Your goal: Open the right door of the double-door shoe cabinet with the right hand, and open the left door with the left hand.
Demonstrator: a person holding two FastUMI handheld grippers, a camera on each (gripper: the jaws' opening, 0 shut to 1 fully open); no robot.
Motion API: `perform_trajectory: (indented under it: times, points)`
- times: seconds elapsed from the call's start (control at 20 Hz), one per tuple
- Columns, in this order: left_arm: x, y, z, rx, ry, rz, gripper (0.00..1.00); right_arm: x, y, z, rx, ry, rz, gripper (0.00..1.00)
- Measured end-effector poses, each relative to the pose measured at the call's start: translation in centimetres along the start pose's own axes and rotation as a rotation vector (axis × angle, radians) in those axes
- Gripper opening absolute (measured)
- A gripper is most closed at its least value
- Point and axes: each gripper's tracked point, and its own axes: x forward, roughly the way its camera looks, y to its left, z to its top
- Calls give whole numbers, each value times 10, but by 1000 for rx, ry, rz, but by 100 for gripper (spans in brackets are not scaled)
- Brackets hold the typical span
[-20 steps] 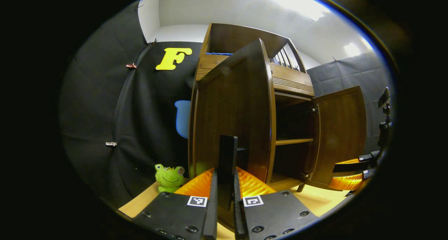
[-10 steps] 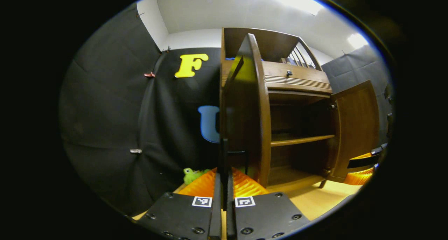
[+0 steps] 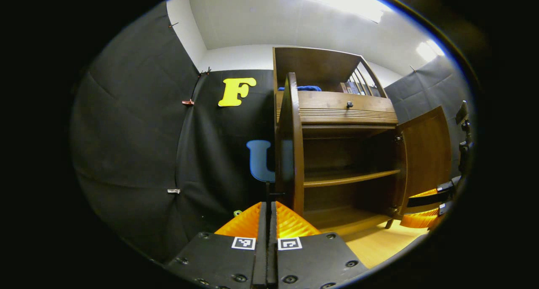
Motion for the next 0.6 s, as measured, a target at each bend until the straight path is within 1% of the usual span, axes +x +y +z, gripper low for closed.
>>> perform_trajectory:
  times: [0.05, 0.1, 0.15, 0.2, 0.25, 0.3, 0.35, 0.4, 0.6]
  points:
    - [-5, -4, 1, -14, 4, -21, 5, 0, 0, -1, 0, 3, -4, 94]
    - [-9, -9, 4, -28, 9, -44, 0, 0, -1, 0, 2, 4, -9, 93]
    - [-13, -15, 7, -45, 12, -66, 5, -1, -3, 1, 5, 3, -16, 93]
    - [-17, -20, 10, -62, 15, -92, 0, -4, -5, 2, 6, 2, -23, 93]
    - [-18, -28, 13, -79, 18, -119, 5, -7, -7, 4, 6, 0, -32, 93]
    - [-20, -36, 15, -91, 16, -144, 5, -11, -10, 6, 4, -2, -43, 93]
    - [-19, -43, 17, -97, 14, -164, 0, -14, -14, 8, 0, -2, -55, 93]
    - [-19, -51, 19, -98, 16, -179, 5, -20, -19, 9, -4, -3, -68, 94]
    - [-13, -90, 23, -93, 23, -267, 5, -42, -40, 20, -16, -13, -129, 94]
